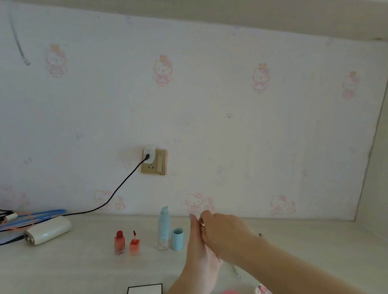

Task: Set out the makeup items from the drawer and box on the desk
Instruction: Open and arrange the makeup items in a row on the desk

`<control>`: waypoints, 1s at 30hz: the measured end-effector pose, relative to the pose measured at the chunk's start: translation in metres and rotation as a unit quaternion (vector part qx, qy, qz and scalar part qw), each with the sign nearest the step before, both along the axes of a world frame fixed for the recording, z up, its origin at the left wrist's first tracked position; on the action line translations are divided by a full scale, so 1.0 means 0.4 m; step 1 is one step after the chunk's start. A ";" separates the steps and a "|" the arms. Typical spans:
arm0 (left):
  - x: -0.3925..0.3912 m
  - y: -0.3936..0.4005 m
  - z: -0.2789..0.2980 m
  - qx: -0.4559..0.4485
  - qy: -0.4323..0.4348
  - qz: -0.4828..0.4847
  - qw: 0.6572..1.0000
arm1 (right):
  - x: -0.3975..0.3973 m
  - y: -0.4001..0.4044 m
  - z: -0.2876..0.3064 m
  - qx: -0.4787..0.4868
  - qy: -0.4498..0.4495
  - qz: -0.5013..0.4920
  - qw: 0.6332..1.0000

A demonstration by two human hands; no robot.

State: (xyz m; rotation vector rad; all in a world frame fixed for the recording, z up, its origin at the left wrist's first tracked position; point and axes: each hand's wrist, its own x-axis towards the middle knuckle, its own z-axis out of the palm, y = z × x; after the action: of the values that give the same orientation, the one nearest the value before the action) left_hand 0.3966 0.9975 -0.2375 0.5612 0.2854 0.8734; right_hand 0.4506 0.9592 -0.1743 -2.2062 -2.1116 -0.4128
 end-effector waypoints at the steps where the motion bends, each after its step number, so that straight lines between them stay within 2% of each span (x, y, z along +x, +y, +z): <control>1: -0.001 -0.002 -0.001 0.007 0.003 0.001 1.000 | -0.003 0.001 0.000 -0.005 0.006 0.001 1.000; 5: -0.005 0.001 -0.009 0.012 0.027 0.017 0.999 | -0.007 0.001 0.000 -0.002 0.024 0.002 1.000; 9: 0.002 -0.002 -0.009 -0.001 0.040 0.026 0.999 | -0.009 0.003 -0.009 -0.012 -0.005 0.006 1.000; 17: 0.017 0.015 -0.010 -0.056 0.078 0.068 0.993 | 0.010 0.001 0.003 -0.030 0.048 -0.021 0.998; 19: 0.010 0.007 0.003 -0.075 0.090 0.079 0.990 | 0.027 0.000 0.018 -0.020 0.093 -0.034 0.995; 21: -0.001 0.005 0.006 -0.077 0.110 0.069 0.989 | 0.058 0.007 0.031 0.009 0.180 -0.061 0.982; 24: -0.022 0.012 0.001 -0.069 0.151 0.077 0.983 | 0.105 0.028 0.023 0.043 0.294 -0.093 0.950; 28: -0.048 0.039 -0.006 -0.084 0.200 0.111 0.970 | 0.149 0.056 0.003 0.072 0.374 -0.117 0.917; 30: -0.061 0.049 -0.013 -0.086 0.212 0.116 0.966 | 0.161 0.068 -0.008 0.074 0.439 -0.121 0.887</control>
State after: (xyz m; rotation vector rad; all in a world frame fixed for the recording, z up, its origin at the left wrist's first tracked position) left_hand 0.3721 1.0172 -0.2429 0.5560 0.8231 0.9377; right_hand 0.5150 0.9865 -0.1774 -1.9916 -1.2820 0.3636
